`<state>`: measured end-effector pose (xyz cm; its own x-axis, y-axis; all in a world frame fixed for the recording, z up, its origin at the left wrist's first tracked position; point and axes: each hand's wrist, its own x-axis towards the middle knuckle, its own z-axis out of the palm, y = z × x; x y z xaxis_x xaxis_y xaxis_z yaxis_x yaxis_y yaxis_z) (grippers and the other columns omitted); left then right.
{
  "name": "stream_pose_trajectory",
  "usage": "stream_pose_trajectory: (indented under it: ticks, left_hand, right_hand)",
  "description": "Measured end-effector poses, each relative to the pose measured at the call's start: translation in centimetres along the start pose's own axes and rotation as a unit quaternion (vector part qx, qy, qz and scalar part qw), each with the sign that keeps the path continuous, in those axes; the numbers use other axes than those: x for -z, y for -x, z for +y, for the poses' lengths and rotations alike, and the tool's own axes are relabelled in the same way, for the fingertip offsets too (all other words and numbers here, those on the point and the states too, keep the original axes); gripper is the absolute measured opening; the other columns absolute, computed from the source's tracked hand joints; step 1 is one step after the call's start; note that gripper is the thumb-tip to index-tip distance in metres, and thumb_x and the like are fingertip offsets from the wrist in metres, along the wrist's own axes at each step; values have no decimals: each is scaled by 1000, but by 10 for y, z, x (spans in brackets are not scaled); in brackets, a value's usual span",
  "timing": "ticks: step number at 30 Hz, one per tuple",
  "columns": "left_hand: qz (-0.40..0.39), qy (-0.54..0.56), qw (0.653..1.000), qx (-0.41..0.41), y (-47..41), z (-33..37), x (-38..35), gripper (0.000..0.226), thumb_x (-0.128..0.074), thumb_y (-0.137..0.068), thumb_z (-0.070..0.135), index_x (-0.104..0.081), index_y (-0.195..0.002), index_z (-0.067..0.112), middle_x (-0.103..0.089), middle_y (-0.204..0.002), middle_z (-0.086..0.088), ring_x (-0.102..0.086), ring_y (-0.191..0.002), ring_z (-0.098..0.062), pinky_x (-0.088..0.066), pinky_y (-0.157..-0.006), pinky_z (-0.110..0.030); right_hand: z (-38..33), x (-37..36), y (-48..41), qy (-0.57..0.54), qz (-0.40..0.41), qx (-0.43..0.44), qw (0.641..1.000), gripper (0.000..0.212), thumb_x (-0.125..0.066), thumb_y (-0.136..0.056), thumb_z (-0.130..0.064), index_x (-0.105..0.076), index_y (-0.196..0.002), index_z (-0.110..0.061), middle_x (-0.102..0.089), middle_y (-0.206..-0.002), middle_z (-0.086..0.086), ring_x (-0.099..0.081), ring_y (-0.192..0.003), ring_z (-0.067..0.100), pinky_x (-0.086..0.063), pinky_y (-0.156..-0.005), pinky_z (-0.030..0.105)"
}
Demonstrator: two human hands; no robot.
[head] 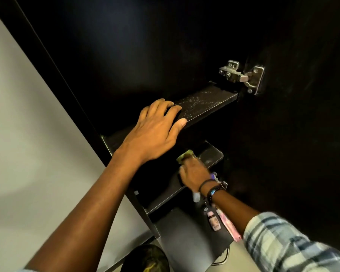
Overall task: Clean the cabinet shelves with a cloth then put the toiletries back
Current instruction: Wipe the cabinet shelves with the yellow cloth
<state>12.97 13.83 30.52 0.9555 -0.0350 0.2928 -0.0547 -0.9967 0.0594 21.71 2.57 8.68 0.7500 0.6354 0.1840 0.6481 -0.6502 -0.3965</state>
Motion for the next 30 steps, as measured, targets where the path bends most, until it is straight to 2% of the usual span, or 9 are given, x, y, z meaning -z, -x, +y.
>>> stream_pose_trajectory:
  ticks: [5,7,10,12,15,17,23,27,30]
  left_hand:
    - [5,-3,1000,2,3,0,1,52,-22,-98,48,-34,-141,22,-33,-146,0,-18,-141,-18,-17,-114,-40]
    - [6,-3,1000,0,4,0,2,51,-22,-98,48,-35,-140,22,-34,-145,0,-18,-141,-18,-17,-114,-40]
    - [6,2,1000,8,3,0,2,51,-23,-98,47,-36,-140,22,-34,-145,0,-18,-141,-18,-16,-114,-40]
    - [6,1,1000,9,2,0,1,51,-23,-98,48,-37,-140,22,-34,-144,0,-18,-140,-18,-16,-114,-40]
    - [3,-6,1000,5,0,-1,-1,51,-23,-98,48,-37,-139,21,-35,-144,-1,-20,-140,-18,-18,-113,-41]
    - [5,-7,1000,4,-1,-2,-1,51,-22,-98,48,-37,-139,21,-35,-144,-2,-21,-139,-18,-19,-114,-41]
    - [3,-12,1000,9,1,-1,-1,52,-21,-98,49,-36,-140,22,-32,-146,-1,-18,-141,-19,-16,-114,-41]
    - [10,-12,1000,5,2,0,0,52,-21,-98,48,-36,-140,21,-34,-145,-2,-19,-140,-19,-18,-115,-42]
    - [12,-4,1000,13,2,-2,-1,52,-21,-98,49,-36,-140,21,-34,-145,-2,-19,-141,-19,-18,-115,-42]
  right_hand:
    - [-95,-18,60,57,-64,246,966,18,-60,-78,-23,-73,-72,-13,-70,-73,5,-63,-72,21,-47,-79,32]
    - [-97,-18,60,6,-107,239,965,24,-50,-88,-22,-70,-87,-8,-68,-87,13,-59,-80,28,-51,-80,37]
    - [-49,-22,35,-15,-21,178,984,35,-38,-92,-31,-61,-117,-22,-65,-112,3,-59,-98,20,-50,-91,32]
    - [2,-9,13,56,25,127,990,43,-30,-94,-34,-61,-122,-25,-65,-117,-1,-60,-106,19,-43,-99,33]
    - [64,29,-18,139,-6,-8,990,45,-28,-94,-35,-58,-126,-24,-61,-128,-5,-57,-116,14,-29,-108,30]
    - [82,37,-33,165,-7,-55,985,45,-29,-94,-34,-58,-125,-20,-62,-127,0,-56,-117,17,-32,-106,28]
    - [52,3,8,219,-61,117,967,54,-30,-83,-36,-65,-114,-7,-69,-107,12,-65,-102,28,-50,-96,36]
    - [78,32,-18,261,-38,20,964,53,-27,-84,-32,-62,-113,-6,-67,-110,14,-62,-102,30,-44,-98,35]
    - [71,29,-35,229,-47,-6,972,43,-39,-90,-28,-57,-118,-1,-62,-120,18,-56,-114,31,-35,-104,36]
